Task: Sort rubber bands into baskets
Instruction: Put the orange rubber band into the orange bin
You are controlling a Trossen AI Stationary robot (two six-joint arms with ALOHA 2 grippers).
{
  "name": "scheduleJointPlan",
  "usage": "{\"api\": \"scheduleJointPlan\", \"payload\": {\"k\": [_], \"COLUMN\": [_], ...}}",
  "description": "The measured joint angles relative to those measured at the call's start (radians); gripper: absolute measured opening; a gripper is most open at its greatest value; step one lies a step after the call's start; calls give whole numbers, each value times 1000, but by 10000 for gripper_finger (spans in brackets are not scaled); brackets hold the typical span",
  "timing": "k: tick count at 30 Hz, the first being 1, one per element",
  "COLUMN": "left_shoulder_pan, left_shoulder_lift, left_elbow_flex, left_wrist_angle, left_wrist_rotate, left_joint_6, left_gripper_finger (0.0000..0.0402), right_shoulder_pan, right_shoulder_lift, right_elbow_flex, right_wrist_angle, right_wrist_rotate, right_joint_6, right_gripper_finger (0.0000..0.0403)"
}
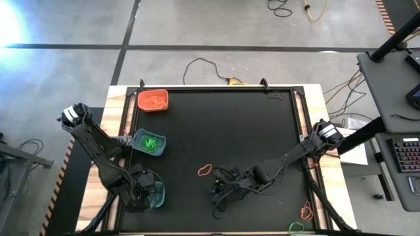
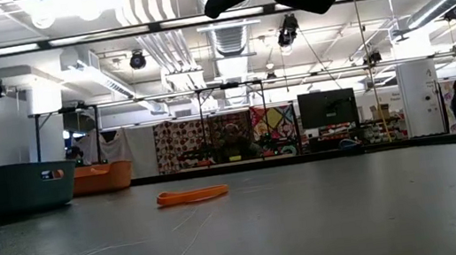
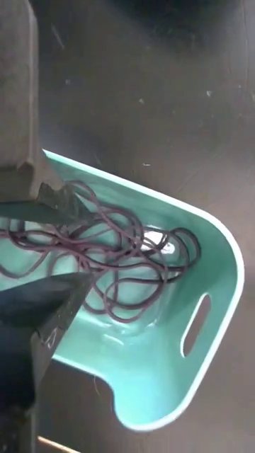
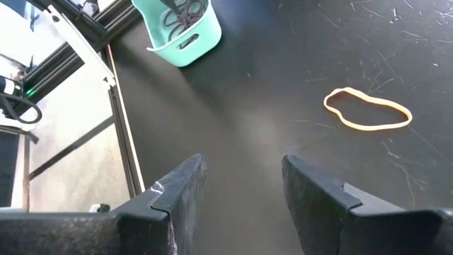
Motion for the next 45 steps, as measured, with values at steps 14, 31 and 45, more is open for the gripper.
{"api": "scheduleJointPlan", "payload": {"k": [14,31,45], "left_shoulder_pan": [0,130,285], "left_shoulder_lift": [-3,-1,173], "left_elbow_flex": [262,234,100], "left_wrist_angle": [-274,220,632], "left_wrist_rotate": [11,-537,-503], "left_joint_6": [1,269,441], "left_gripper_finger": [214,225,210], "right_shoulder_pan": [0,0,0], "right_shoulder_lift": [0,-1,-2], "right_elbow_flex": [0,0,0], "right_wrist_angle": [-2,-1,0], "right_wrist_rotate": [-1,-2,-2], "right_joint_6": [-90,-84,-84], "right_gripper_finger": [180,180,180]}}
